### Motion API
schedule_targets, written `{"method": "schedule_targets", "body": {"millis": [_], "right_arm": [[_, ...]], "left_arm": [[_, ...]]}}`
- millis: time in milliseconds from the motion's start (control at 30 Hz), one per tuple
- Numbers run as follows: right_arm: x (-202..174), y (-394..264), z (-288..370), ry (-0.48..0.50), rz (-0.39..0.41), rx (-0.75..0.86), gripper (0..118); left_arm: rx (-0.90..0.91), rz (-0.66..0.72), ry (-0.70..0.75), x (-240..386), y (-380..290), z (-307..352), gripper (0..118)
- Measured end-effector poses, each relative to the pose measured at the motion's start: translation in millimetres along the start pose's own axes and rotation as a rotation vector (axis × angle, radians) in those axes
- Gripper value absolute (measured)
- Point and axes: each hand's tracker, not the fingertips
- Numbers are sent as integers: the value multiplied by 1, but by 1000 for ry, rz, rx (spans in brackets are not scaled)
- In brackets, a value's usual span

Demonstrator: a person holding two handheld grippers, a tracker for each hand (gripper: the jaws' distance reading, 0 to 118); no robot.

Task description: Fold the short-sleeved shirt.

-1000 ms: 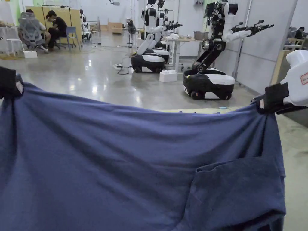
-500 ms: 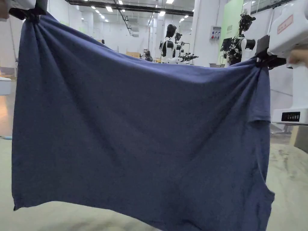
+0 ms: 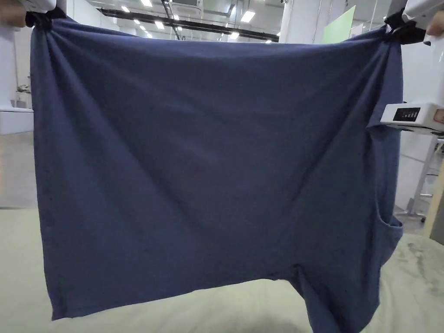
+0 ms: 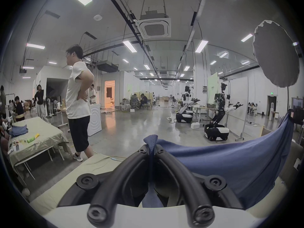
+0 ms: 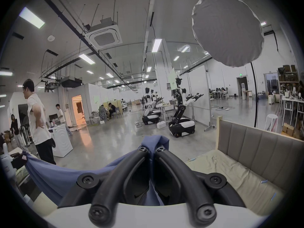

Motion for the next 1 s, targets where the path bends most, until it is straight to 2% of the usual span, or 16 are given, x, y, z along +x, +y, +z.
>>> {"method": "schedule_targets", "body": {"millis": [133,300,600,767,1000], "right_arm": [[5,-9,-20,3,5,-8,5],[17,-45,-38,28,-69,-80,5],[45,-145,-44,50,-79,-329,5],[61,-201,8,76,-69,-430,5],[90,-265,91,130,-70,-543,5]], "left_arm": [[-9,22,-8,5,-12,-10,3],[-56,-55,-44,18,-49,-18,3],[-193,-5,-131,20,-127,-2,3],[-242,-60,-152,9,-183,42,3],[-300,-18,-162,-24,-248,132,3]]}}
